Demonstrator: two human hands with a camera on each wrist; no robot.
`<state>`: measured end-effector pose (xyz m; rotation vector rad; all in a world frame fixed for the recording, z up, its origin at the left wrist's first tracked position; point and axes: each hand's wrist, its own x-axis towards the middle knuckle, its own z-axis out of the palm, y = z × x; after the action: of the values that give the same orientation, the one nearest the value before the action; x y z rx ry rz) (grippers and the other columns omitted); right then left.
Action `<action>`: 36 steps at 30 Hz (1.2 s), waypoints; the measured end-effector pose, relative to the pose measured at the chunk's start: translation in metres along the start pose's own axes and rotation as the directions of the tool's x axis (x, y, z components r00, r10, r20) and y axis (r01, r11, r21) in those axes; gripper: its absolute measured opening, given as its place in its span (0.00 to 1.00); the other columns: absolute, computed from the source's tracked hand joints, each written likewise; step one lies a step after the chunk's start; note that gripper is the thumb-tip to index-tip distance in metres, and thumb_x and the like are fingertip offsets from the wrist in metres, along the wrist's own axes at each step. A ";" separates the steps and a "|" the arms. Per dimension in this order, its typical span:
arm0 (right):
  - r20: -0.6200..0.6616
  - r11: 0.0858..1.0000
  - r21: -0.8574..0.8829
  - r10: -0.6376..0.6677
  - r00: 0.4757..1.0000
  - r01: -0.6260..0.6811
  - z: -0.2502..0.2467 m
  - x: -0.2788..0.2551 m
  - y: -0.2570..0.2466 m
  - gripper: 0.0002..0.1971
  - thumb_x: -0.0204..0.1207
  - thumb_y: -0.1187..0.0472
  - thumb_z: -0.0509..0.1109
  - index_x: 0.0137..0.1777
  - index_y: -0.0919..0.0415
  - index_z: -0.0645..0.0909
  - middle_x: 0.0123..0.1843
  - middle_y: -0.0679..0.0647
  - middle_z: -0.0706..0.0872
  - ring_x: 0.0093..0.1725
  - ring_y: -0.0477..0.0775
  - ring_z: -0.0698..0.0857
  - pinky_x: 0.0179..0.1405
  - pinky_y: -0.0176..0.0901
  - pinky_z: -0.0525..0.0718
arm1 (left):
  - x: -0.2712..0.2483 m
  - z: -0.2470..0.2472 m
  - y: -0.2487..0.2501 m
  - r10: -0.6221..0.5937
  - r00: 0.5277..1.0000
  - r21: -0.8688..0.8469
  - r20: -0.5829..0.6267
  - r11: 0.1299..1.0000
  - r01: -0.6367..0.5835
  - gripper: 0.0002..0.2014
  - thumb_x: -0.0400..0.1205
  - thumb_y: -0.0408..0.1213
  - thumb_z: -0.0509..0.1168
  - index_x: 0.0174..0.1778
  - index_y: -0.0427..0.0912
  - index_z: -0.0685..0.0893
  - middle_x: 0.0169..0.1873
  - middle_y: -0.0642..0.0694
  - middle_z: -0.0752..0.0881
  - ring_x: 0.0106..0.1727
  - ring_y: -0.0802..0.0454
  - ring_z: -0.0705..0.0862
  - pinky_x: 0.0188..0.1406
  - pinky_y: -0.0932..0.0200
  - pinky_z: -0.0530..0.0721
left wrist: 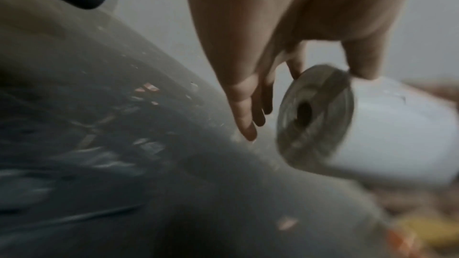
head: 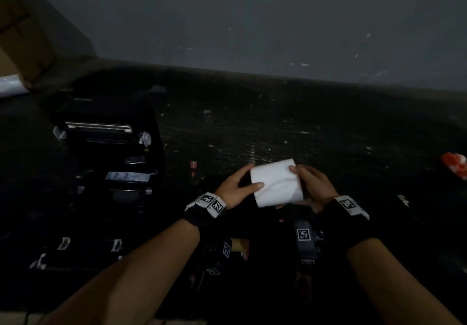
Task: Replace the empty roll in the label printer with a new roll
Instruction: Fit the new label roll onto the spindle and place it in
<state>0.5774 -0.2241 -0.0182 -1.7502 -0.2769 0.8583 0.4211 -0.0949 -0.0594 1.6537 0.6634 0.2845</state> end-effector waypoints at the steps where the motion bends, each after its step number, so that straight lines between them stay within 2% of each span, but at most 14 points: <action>1: 0.033 0.995 0.090 0.035 0.999 -0.038 0.001 -0.003 0.000 0.12 0.64 0.49 0.75 0.46 0.51 0.85 0.57 0.62 0.87 0.55 0.66 0.86 0.50 0.69 0.85 | 0.000 -0.002 0.006 0.013 1.000 -0.052 -0.019 0.999 -0.014 0.32 0.74 0.46 0.71 0.74 0.57 0.68 0.71 0.49 0.76 0.71 0.51 0.74 0.76 0.52 0.70; 5: 0.163 0.954 0.267 0.097 0.982 -0.139 0.010 -0.013 -0.002 0.23 0.68 0.44 0.68 0.61 0.55 0.80 0.60 0.62 0.86 0.60 0.66 0.84 0.59 0.71 0.80 | -0.007 -0.003 0.032 0.107 0.993 -0.202 -0.055 0.973 -0.116 0.29 0.62 0.52 0.77 0.57 0.74 0.75 0.69 0.46 0.78 0.69 0.48 0.78 0.73 0.43 0.75; 8: 0.206 0.941 0.305 0.086 0.975 -0.147 0.015 -0.018 -0.003 0.24 0.69 0.44 0.67 0.63 0.54 0.78 0.62 0.61 0.86 0.62 0.65 0.83 0.62 0.68 0.78 | -0.014 -0.009 0.040 0.116 0.992 -0.235 -0.048 0.964 -0.124 0.28 0.59 0.51 0.77 0.54 0.71 0.78 0.66 0.45 0.80 0.66 0.44 0.80 0.70 0.38 0.77; 13: 0.225 0.982 0.141 0.092 0.970 -0.126 0.027 -0.035 -0.016 0.15 0.73 0.42 0.63 0.54 0.48 0.79 0.55 0.56 0.86 0.54 0.62 0.84 0.50 0.61 0.83 | -0.025 -0.023 0.043 0.090 0.992 -0.255 -0.089 0.961 -0.110 0.26 0.58 0.49 0.78 0.53 0.62 0.82 0.62 0.41 0.82 0.64 0.40 0.82 0.66 0.35 0.79; 15: 0.143 1.000 0.017 -0.017 0.990 0.015 0.031 -0.036 -0.021 0.21 0.72 0.42 0.64 0.64 0.47 0.75 0.63 0.56 0.82 0.58 0.60 0.82 0.53 0.60 0.83 | -0.027 -0.028 0.044 0.049 0.995 -0.268 -0.084 0.961 -0.069 0.24 0.61 0.47 0.77 0.53 0.61 0.81 0.61 0.42 0.82 0.61 0.39 0.82 0.60 0.35 0.83; 17: 0.031 0.942 -0.185 -0.278 0.960 0.279 0.035 -0.037 -0.027 0.25 0.75 0.46 0.65 0.72 0.48 0.69 0.70 0.55 0.77 0.64 0.56 0.78 0.63 0.53 0.78 | -0.029 -0.031 0.043 -0.004 0.999 -0.295 -0.050 0.956 -0.011 0.18 0.69 0.41 0.74 0.53 0.59 0.80 0.58 0.44 0.80 0.56 0.41 0.82 0.45 0.35 0.86; 19: 0.121 0.765 -0.402 -0.500 0.857 0.503 0.040 -0.041 -0.031 0.21 0.76 0.52 0.66 0.68 0.54 0.75 0.69 0.55 0.78 0.66 0.54 0.77 0.65 0.42 0.72 | -0.031 -0.036 0.041 -0.034 0.999 -0.314 -0.035 0.949 0.021 0.15 0.73 0.38 0.71 0.51 0.58 0.79 0.54 0.46 0.80 0.53 0.42 0.82 0.39 0.37 0.86; 20: 0.195 0.677 -0.464 -0.552 0.811 0.572 0.049 -0.042 -0.032 0.17 0.76 0.54 0.67 0.64 0.56 0.79 0.67 0.56 0.81 0.66 0.54 0.78 0.64 0.39 0.71 | -0.032 -0.042 0.038 -0.036 0.999 -0.312 -0.039 0.950 0.023 0.14 0.74 0.38 0.71 0.51 0.58 0.78 0.53 0.46 0.79 0.52 0.41 0.82 0.38 0.38 0.86; 21: 0.245 0.622 -0.500 -0.565 0.788 0.602 0.054 -0.042 -0.033 0.15 0.75 0.55 0.68 0.60 0.57 0.83 0.66 0.57 0.82 0.66 0.54 0.78 0.64 0.37 0.69 | -0.032 -0.046 0.037 -0.038 0.998 -0.305 -0.046 0.952 0.022 0.15 0.74 0.38 0.71 0.52 0.58 0.78 0.54 0.45 0.79 0.53 0.41 0.82 0.38 0.38 0.86; 23: 0.283 0.589 -0.533 -0.553 0.784 0.608 0.057 -0.039 -0.032 0.12 0.74 0.55 0.69 0.55 0.56 0.86 0.66 0.56 0.82 0.69 0.52 0.76 0.65 0.35 0.66 | -0.029 -0.048 0.034 -0.046 0.997 -0.291 -0.063 0.956 0.026 0.16 0.73 0.38 0.72 0.52 0.59 0.78 0.55 0.45 0.79 0.54 0.40 0.82 0.40 0.38 0.86; 25: 0.296 0.589 -0.533 -0.542 0.786 0.607 0.057 -0.034 -0.034 0.11 0.73 0.55 0.70 0.53 0.55 0.87 0.66 0.56 0.82 0.69 0.50 0.76 0.64 0.36 0.65 | -0.027 -0.050 0.031 -0.033 0.996 -0.272 -0.083 0.962 0.009 0.16 0.72 0.38 0.72 0.51 0.60 0.79 0.54 0.45 0.80 0.54 0.42 0.82 0.46 0.39 0.86; 28: 0.294 0.621 -0.489 -0.544 0.786 0.612 0.058 -0.029 -0.033 0.07 0.72 0.58 0.71 0.48 0.56 0.88 0.57 0.53 0.84 0.63 0.49 0.78 0.61 0.36 0.67 | -0.024 -0.050 0.027 -0.005 0.994 -0.239 -0.109 0.971 -0.021 0.16 0.71 0.38 0.73 0.51 0.59 0.79 0.54 0.45 0.81 0.53 0.45 0.82 0.56 0.41 0.84; 32: 0.257 0.682 -0.383 -0.569 0.781 0.623 0.061 -0.029 -0.026 0.05 0.74 0.60 0.69 0.46 0.56 0.86 0.56 0.51 0.80 0.59 0.47 0.78 0.62 0.40 0.71 | -0.025 -0.052 0.027 -0.013 0.994 -0.236 -0.110 0.972 -0.013 0.19 0.67 0.42 0.74 0.53 0.60 0.79 0.54 0.46 0.82 0.55 0.44 0.82 0.54 0.43 0.84; 36: 0.221 0.795 -0.171 -0.544 0.809 0.581 0.060 -0.030 -0.014 0.04 0.75 0.62 0.68 0.42 0.55 0.84 0.62 0.52 0.78 0.64 0.49 0.77 0.68 0.45 0.72 | -0.025 -0.054 0.027 -0.009 0.995 -0.254 -0.094 0.967 -0.015 0.20 0.65 0.43 0.73 0.53 0.58 0.79 0.54 0.44 0.82 0.53 0.44 0.83 0.52 0.41 0.85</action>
<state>0.5200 -0.1922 -0.0007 -1.6654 -0.9956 0.5331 0.3794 -0.0665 -0.0181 1.4017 0.6663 0.4347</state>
